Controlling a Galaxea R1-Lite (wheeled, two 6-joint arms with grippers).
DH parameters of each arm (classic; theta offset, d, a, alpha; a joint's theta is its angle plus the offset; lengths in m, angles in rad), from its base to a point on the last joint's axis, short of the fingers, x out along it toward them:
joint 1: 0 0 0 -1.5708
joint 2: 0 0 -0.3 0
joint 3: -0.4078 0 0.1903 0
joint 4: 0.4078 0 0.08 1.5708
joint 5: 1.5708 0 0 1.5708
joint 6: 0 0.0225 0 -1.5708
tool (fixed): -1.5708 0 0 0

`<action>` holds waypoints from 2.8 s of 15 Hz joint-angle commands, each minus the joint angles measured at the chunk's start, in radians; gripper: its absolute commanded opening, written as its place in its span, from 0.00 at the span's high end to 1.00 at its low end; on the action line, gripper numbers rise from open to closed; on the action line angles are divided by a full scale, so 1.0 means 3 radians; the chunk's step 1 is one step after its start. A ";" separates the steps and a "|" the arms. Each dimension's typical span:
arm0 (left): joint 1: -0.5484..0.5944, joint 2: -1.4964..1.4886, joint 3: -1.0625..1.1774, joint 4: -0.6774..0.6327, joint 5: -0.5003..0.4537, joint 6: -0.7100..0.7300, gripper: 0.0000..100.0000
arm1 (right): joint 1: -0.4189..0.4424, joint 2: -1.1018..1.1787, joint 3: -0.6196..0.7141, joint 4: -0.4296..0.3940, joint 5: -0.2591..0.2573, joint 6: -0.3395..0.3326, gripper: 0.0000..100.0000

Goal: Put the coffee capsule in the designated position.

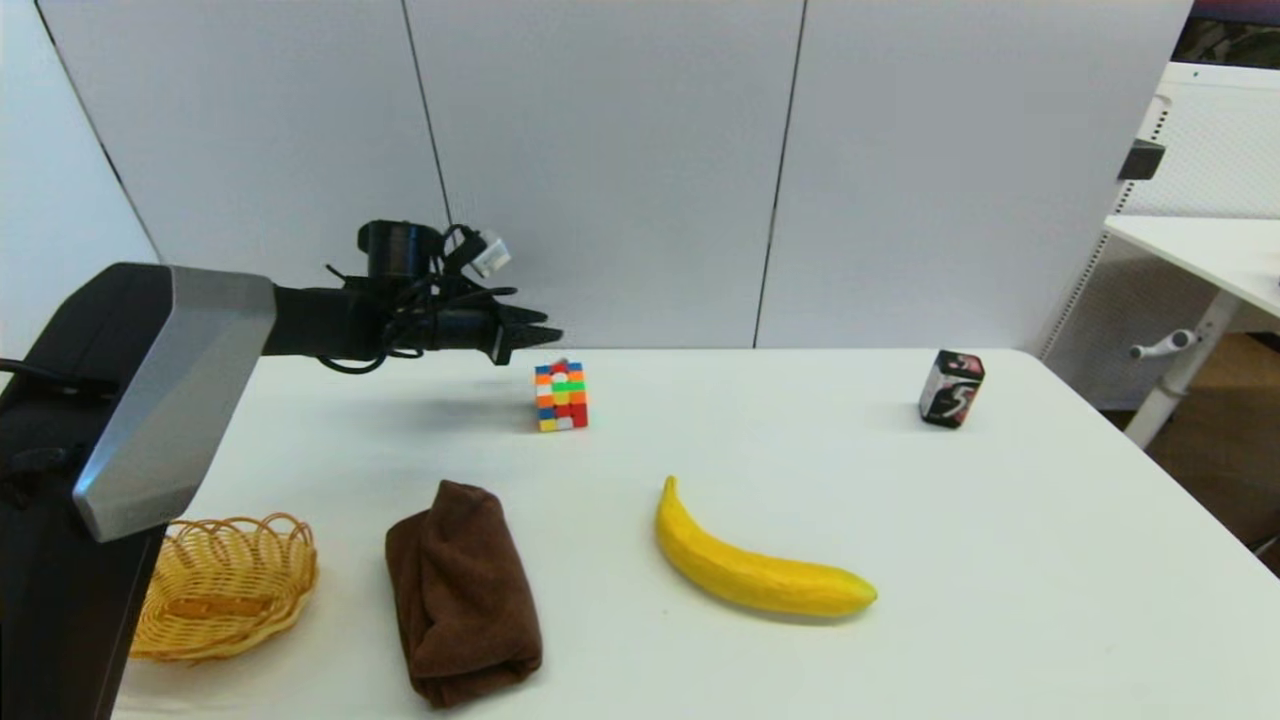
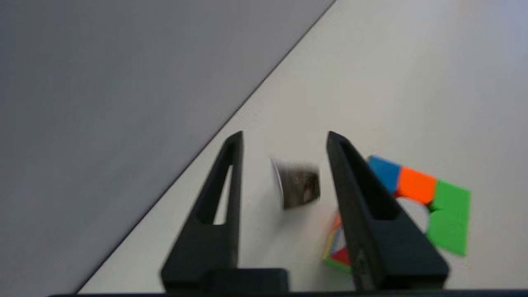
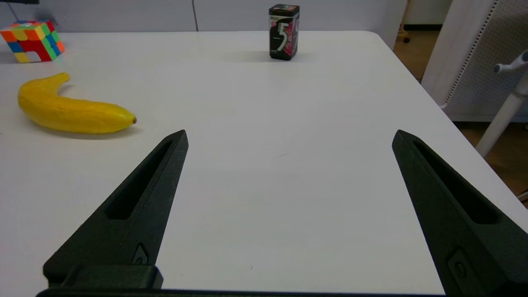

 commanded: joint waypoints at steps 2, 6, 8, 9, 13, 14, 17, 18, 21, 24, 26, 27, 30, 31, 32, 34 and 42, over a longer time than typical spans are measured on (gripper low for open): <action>0.0002 -0.0009 -0.0051 -0.0047 -0.0016 0.0018 0.00 | 0.0001 0.0004 0.0056 -0.0001 0.0001 0.0000 0.00; -0.0003 -0.0628 -0.0077 -0.0104 0.0245 -0.0007 0.00 | 0.0001 0.0004 0.0056 -0.0001 0.0001 0.0000 0.00; -0.0003 -0.1160 -0.0061 0.0147 0.0721 -0.0023 0.00 | 0.0001 0.0004 0.0056 -0.0001 0.0001 0.0000 0.00; -0.0013 -0.1559 -0.0046 0.0459 0.1114 -0.0023 0.00 | 0.0001 0.0004 0.0056 -0.0001 0.0001 0.0000 0.00; -0.0018 -0.2602 -0.0010 0.1553 0.2173 -0.0135 0.00 | 0.0001 0.0004 0.0056 -0.0001 0.0001 0.0000 0.00; -0.0013 -0.2858 0.0194 0.1666 0.2229 -0.0217 0.00 | 0.0001 0.0004 0.0056 -0.0001 0.0001 0.0000 0.00; 0.0110 -0.3977 0.1580 0.1441 0.2250 -0.0514 0.00 | 0.0001 0.0004 0.0056 -0.0001 0.0001 0.0000 0.00; 0.0186 -0.4310 0.2051 0.1303 0.2245 -0.0514 0.00 | 0.0001 0.0004 0.0056 -0.0001 0.0001 0.0000 0.00; 0.0207 -0.5465 0.3462 0.0847 0.2250 -0.0672 0.00 | 0.0001 0.0004 0.0056 -0.0001 0.0001 0.0000 0.00; 0.0207 -0.6529 0.4592 0.0842 0.2245 -0.0749 0.00 | 0.0001 0.0004 0.0056 -0.0001 0.0001 0.0000 0.00; 0.0237 -0.7061 0.5252 0.0781 0.2255 -0.0872 0.00 | 0.0001 0.0004 0.0056 -0.0001 0.0001 0.0000 0.00; 0.0253 -0.7045 0.5471 0.0495 0.2239 -0.0861 0.00 | 0.0001 0.0004 0.0056 -0.0001 0.0001 0.0000 0.00; 0.0529 -0.7173 0.5993 -0.0109 0.2250 -0.0933 0.00 | 0.0001 0.0004 0.0056 -0.0001 0.0001 0.0000 0.00; 0.0636 -0.7209 0.6126 -0.0247 0.2245 -0.0994 0.00 | 0.0001 0.0004 0.0056 -0.0001 0.0001 0.0000 0.00; 0.0626 -0.7260 0.6259 -0.0334 0.2234 -0.0994 0.00 | 0.0001 0.0004 0.0056 -0.0001 0.0001 0.0000 0.00; 0.0498 -0.7429 0.6290 -0.0180 0.2234 -0.0964 0.00 | 0.0001 0.0004 0.0056 -0.0001 0.0001 0.0000 0.00; 0.0483 -0.7976 0.6279 0.0285 0.2505 -0.1107 0.00 | -0.0004 0.0004 0.0056 -0.0001 0.0001 0.0000 0.00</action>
